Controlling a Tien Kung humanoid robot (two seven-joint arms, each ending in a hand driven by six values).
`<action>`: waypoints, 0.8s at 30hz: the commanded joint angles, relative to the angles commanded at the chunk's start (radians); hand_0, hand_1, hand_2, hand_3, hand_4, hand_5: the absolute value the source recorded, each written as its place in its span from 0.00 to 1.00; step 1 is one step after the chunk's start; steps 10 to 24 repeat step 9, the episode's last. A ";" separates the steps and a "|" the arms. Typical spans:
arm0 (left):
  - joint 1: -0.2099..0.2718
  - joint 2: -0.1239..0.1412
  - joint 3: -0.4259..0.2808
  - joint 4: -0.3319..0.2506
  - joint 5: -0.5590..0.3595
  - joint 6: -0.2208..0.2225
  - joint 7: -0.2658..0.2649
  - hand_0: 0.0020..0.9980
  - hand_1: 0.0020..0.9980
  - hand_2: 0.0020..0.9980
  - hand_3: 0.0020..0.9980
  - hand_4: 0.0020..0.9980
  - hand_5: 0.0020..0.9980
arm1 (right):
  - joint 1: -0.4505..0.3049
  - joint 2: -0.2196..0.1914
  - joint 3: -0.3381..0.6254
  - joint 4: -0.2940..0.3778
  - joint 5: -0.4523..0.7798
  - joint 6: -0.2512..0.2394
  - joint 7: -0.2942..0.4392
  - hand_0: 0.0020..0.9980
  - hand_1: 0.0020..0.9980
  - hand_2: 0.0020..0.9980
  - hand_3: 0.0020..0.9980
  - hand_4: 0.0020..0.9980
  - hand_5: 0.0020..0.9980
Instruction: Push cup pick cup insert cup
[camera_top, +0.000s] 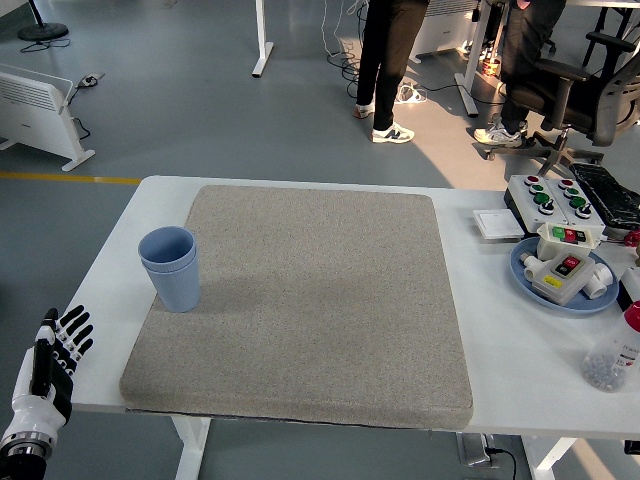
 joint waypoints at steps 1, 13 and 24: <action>-0.002 0.000 -0.001 0.000 -0.001 0.000 0.000 0.87 0.87 0.87 0.77 0.59 1.00 | 0.002 0.000 0.000 0.000 0.001 0.000 0.001 0.52 0.54 0.62 0.56 0.11 0.45; -0.008 -0.001 -0.002 0.001 -0.003 -0.001 -0.002 0.87 0.87 0.87 0.77 0.59 1.00 | 0.009 -0.003 -0.007 -0.002 0.013 -0.004 0.006 0.52 0.54 0.62 0.56 0.11 0.45; -0.008 -0.001 -0.002 0.001 -0.003 -0.001 -0.002 0.87 0.87 0.87 0.77 0.59 1.00 | 0.009 -0.003 -0.007 -0.002 0.013 -0.004 0.006 0.52 0.54 0.62 0.56 0.11 0.45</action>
